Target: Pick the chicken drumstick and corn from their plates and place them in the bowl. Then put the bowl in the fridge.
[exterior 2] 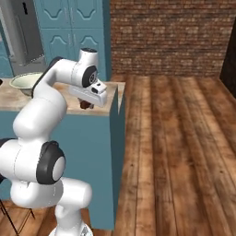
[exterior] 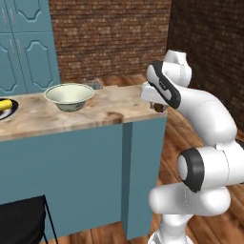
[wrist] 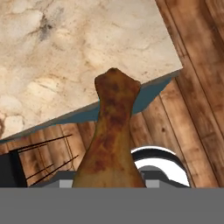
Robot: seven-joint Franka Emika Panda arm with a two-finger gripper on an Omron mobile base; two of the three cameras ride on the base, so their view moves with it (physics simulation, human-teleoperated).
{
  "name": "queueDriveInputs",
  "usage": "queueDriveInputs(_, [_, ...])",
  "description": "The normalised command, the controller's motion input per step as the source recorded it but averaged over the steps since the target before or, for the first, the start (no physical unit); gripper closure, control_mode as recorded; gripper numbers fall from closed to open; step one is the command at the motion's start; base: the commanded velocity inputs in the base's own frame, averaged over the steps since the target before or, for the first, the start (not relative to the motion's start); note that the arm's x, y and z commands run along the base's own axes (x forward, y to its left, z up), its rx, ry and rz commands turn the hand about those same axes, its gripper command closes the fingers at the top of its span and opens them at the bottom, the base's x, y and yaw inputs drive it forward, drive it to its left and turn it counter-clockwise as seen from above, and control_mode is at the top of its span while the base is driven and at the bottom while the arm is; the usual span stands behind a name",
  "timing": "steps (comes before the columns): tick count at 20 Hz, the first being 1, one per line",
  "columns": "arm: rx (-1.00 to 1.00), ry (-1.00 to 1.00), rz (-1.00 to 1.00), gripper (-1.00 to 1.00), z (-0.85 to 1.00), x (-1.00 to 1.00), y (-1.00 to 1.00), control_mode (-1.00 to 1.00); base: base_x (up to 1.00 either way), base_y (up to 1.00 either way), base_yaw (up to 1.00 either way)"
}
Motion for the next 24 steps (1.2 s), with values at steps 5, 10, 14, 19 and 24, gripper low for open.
queueDriveInputs(5, [0.0, 0.0, 0.0, 1.0, 0.0, 0.0, 0.0, 1.0, 0.34, 0.09, 0.24])
queueDriveInputs(10, [0.0, 0.0, 0.0, 1.0, 0.0, 0.0, 0.0, 1.0, 0.31, 0.15, 0.21])
queueDriveInputs(14, [0.0, 0.0, 0.0, 1.0, 0.0, 0.0, 0.0, 1.0, 0.44, 0.1, 0.03])
queueDriveInputs(19, [0.0, 0.0, 0.0, 1.0, 0.0, 0.0, 0.0, 1.0, 0.37, 0.04, -0.01])
queueDriveInputs(24, [0.0, 0.0, 0.0, 1.0, 0.0, 0.0, 0.0, 1.0, 0.28, 0.36, -0.08])
